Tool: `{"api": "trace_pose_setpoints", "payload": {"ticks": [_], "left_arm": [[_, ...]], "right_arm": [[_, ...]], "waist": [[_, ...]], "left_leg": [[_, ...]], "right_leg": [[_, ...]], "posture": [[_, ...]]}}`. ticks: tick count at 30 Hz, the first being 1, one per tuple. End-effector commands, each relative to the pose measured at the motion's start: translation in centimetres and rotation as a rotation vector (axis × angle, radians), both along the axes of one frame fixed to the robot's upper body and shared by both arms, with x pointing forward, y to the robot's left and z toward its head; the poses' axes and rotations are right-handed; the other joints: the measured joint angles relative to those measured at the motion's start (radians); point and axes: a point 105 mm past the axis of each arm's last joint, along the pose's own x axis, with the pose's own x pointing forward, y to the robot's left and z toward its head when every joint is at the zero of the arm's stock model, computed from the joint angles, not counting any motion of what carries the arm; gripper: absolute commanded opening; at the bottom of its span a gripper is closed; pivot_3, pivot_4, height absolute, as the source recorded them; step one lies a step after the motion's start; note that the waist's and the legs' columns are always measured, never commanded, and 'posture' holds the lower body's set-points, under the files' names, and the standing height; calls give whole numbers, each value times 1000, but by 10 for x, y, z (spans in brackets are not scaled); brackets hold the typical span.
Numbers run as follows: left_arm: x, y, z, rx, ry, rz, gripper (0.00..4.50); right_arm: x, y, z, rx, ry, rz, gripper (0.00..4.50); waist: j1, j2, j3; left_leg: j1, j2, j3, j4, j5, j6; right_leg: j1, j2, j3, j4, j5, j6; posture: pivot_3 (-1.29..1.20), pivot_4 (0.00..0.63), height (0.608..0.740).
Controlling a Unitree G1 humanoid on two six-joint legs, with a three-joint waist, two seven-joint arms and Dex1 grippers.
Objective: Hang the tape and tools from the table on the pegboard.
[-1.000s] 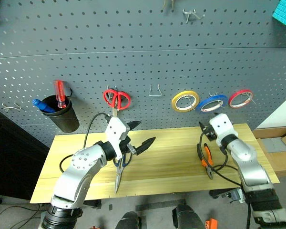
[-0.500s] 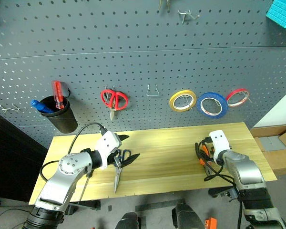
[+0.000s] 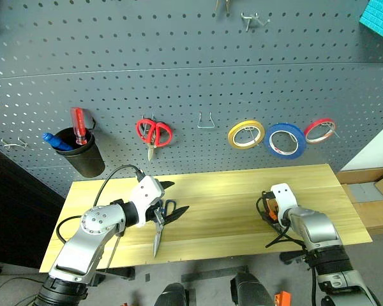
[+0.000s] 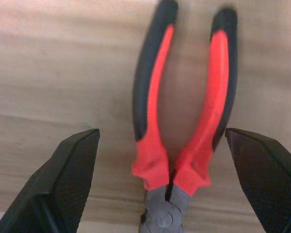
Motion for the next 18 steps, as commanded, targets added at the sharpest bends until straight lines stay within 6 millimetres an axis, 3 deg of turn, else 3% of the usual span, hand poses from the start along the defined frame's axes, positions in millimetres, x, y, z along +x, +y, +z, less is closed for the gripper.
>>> {"api": "trace_pose_setpoints", "payload": {"ticks": [1, 9, 12, 15, 18], "left_arm": [[0, -2, 10, -7, -53, -7, 4500], [-14, -2, 9, -51, -32, -45, 4500], [-33, -1, 8, -161, 42, -110, 4500], [-41, 9, 2, -168, 79, -119, 4500], [-39, 18, 0, -173, 74, -69, 4500]], "right_arm": [[9, -2, 4, 8, -30, -20, 4459], [14, -5, -7, 12, -5, -21, 4459], [11, -3, -10, 20, 21, -10, 3892], [10, 3, -12, 40, 25, -17, 2935], [15, 12, -5, 46, -31, -12, 2806]], "waist": [[0, 0, 0], [-3, 0, -3], [-6, -1, -3], [-4, -2, -4], [0, -2, -5]], "left_leg": [[0, 0, 0, 0, 0, 0], [1, 0, 1, 0, 0, 0], [1, 1, 0, 0, 0, 0], [1, 1, 0, 0, 0, 0], [1, 1, 0, 0, 0, 1]], "right_leg": [[0, 0, 0, 0, 0, 0], [0, 0, 0, 0, 0, 0], [0, 0, 0, 0, 0, 0], [1, 0, 0, 0, 0, 0], [1, 1, -1, 1, 1, -1]], "posture": [[-42, 145, 740], [-33, 144, 740], [-28, 143, 740], [-29, 143, 740], [-26, 140, 740]]}}
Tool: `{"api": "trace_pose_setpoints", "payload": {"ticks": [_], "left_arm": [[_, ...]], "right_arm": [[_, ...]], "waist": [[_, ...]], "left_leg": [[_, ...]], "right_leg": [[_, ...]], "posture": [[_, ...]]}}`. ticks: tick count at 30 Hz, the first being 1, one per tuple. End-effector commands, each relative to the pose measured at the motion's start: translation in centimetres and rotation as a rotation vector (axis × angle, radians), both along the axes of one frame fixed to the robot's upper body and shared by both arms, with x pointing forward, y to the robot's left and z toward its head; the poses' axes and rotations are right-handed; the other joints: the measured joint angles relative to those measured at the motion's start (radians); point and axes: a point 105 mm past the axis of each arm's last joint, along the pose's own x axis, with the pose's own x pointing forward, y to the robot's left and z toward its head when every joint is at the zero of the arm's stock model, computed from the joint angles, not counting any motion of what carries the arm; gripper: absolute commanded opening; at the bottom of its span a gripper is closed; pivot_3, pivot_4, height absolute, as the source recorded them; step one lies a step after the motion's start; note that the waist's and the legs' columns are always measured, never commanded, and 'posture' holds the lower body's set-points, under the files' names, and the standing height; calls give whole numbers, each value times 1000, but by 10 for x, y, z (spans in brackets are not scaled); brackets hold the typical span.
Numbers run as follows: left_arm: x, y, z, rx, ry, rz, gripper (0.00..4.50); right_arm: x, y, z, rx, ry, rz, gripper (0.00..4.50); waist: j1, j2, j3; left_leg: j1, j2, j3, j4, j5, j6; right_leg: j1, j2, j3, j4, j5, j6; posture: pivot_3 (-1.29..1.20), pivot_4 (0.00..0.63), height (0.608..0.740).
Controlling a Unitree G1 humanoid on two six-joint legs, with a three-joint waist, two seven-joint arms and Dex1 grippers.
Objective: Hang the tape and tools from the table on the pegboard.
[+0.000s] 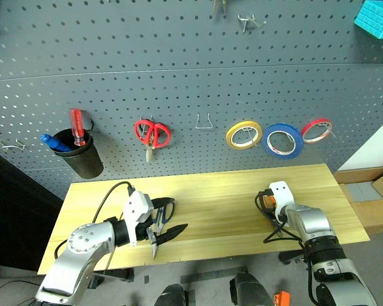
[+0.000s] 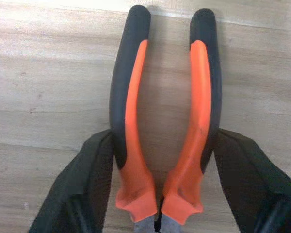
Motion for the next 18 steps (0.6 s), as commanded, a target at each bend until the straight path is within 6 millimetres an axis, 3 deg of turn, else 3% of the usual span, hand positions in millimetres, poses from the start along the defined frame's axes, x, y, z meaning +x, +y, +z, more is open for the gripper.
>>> {"api": "trace_pose_setpoints", "payload": {"ticks": [1, 4, 7, 12, 14, 18], "left_arm": [[5, 9, 10, -29, -59, 47, 4500], [9, 16, 13, -85, -80, 138, 4500], [7, 19, 18, -137, -110, 208, 4500], [-7, 16, 24, -216, -108, 304, 4500], [-13, 16, 27, -253, -100, 335, 4500], [-11, 21, 36, -270, -129, 378, 4500]], "right_arm": [[0, 13, 2, 19, -54, 9, 2806], [-1, 31, 20, 50, -190, 49, 2806], [-8, 53, 51, 85, -347, 115, 2806], [-26, 98, 145, 141, -777, 300, 2806], [-42, 120, 195, 142, -1008, 426, 2806], [-49, 138, 234, 160, -1183, 493, 2806]], "waist": [[1, 0, 0], [3, 0, 0], [3, 1, 0], [3, 1, 1], [4, 1, 1], [8, 1, 2]], "left_leg": [[0, 0, 0, 0, 0, 0], [0, 0, 0, 0, 0, 1], [-1, 0, -1, -1, 1, -1], [-3, 0, 0, -1, 1, -1], [-3, 0, -1, -1, 1, -1], [-1, 1, -1, -1, 1, 0]], "right_leg": [[0, 0, 0, 0, 1, 0], [0, 0, 0, 0, 1, 0], [-3, 0, 1, 0, 1, 0], [-6, -1, 5, -1, 2, 1], [-6, 0, 5, 0, 2, 1], [-2, 1, 1, -1, 2, 1]], "posture": [[-26, 140, 740], [-20, 139, 740], [-18, 146, 740], [-11, 154, 740], [-7, 160, 740], [-1, 170, 740]]}}
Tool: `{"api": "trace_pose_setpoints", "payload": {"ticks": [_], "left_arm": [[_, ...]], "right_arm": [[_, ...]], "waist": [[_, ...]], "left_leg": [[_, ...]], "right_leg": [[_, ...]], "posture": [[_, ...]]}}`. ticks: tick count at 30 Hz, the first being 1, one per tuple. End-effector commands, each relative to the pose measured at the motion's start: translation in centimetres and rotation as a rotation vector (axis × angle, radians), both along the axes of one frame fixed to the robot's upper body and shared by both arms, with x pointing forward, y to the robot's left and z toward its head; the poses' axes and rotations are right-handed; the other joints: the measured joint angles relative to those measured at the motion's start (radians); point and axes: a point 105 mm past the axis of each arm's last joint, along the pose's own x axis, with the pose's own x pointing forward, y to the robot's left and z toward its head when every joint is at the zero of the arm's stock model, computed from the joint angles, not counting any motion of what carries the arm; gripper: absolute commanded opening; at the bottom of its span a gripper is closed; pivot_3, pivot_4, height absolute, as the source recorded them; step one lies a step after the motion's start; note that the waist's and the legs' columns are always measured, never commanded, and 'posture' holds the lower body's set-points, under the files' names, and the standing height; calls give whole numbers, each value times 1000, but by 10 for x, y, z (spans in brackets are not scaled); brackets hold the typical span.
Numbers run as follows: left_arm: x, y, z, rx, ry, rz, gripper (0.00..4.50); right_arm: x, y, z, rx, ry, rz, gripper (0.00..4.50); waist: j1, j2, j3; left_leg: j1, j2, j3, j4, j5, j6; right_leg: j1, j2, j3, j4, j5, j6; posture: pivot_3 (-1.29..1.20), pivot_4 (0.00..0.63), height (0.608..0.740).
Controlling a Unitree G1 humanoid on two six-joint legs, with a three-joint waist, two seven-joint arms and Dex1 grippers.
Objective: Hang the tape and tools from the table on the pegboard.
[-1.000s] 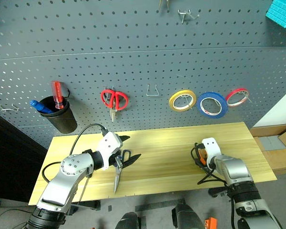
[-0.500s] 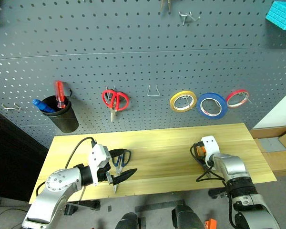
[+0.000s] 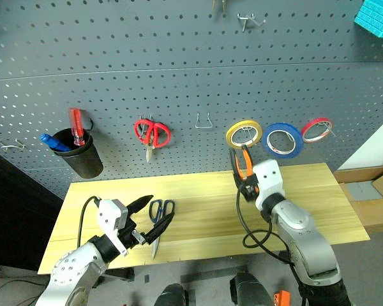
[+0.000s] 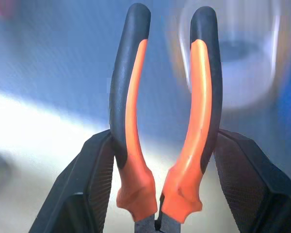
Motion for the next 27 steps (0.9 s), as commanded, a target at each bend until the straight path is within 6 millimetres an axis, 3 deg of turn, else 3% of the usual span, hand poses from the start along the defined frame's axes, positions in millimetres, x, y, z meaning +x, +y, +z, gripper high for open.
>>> {"api": "trace_pose_setpoints", "payload": {"ticks": [1, 9, 18, 27], "left_arm": [[6, 8, 23, -7, -91, 54, 4500], [26, 33, 48, 4, -187, 209, 4500], [26, 41, 54, 12, -199, 276, 4500], [29, 40, 56, 4, -203, 290, 4500]], "right_arm": [[-3, 12, 35, 34, -156, 46, 2806], [21, 42, 68, 80, -233, 162, 2806], [45, 73, 100, 129, -310, 245, 2805], [58, 91, 131, 167, -407, 253, 2805]], "waist": [[3, 0, 0], [18, 1, 4], [22, 1, 6], [22, 1, 6]], "left_leg": [[1, 0, 0, 0, 0, 0], [1, 0, -1, 0, 3, -2], [-1, 0, 0, -8, 3, -3], [-2, 0, 1, -12, 4, -3]], "right_leg": [[1, 0, -1, 0, 0, 0], [3, 1, -3, -1, 3, -2], [-6, -1, 0, -3, 3, -3], [-10, -1, 0, -3, 2, -3]], "posture": [[2, 171, 740], [21, 182, 740], [71, 183, 740], [80, 182, 740]]}}
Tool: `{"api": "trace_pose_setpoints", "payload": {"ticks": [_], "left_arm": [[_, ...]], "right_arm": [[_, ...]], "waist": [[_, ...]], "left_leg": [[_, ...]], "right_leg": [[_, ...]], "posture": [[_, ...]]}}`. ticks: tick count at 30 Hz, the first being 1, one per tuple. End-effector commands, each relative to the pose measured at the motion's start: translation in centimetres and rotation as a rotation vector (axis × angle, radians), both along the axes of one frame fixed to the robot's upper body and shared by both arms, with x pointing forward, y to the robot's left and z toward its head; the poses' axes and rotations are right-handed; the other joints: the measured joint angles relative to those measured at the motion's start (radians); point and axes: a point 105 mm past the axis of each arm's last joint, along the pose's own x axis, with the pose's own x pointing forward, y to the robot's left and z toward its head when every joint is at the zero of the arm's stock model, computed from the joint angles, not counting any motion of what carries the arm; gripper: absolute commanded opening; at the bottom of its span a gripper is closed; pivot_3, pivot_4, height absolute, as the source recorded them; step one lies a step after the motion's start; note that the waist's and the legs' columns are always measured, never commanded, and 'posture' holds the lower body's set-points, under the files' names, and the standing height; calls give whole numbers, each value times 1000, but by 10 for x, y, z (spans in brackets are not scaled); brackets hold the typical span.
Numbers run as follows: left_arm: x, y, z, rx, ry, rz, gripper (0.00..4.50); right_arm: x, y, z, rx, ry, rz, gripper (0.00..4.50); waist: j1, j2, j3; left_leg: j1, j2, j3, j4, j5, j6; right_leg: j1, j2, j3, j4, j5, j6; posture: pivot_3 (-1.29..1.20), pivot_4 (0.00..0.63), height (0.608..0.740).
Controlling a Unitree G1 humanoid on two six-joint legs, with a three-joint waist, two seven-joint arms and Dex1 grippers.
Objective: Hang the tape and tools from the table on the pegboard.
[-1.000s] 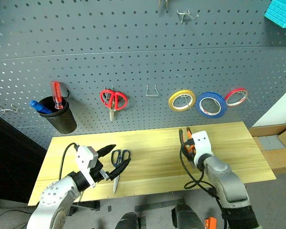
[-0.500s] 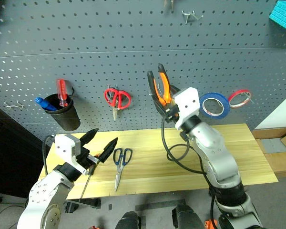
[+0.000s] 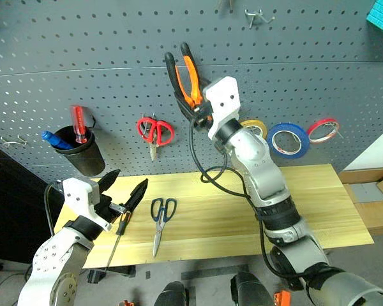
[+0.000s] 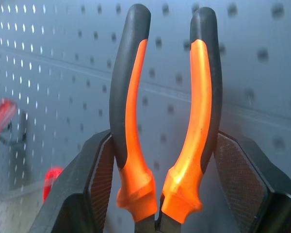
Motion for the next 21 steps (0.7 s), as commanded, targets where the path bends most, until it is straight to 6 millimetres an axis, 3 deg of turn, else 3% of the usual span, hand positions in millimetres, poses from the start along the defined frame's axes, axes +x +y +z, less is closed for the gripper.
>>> {"api": "trace_pose_setpoints", "payload": {"ticks": [1, 9, 21], "left_arm": [[-1, -4, 16, -1, -59, -7, 4500], [10, -10, 19, 1, -73, -24, 4500], [15, -10, 20, 7, -78, -28, 4500]], "right_arm": [[-4, 0, 30, 75, -109, 0, 2805], [19, -3, 6, 20, -175, -104, 2805], [27, -15, -25, -31, -191, -183, 2805]], "waist": [[0, 0, 0], [0, 0, 0], [0, 0, 0]], "left_leg": [[0, 0, 0, 0, 0, 0], [0, 0, 1, 0, 0, 0], [0, 0, 2, 0, 0, -1]], "right_leg": [[0, 0, 0, 0, 0, 0], [0, 0, 0, 1, 0, 0], [0, 0, 0, 1, 0, 0]], "posture": [[80, 182, 740], [80, 184, 740], [80, 179, 740]]}}
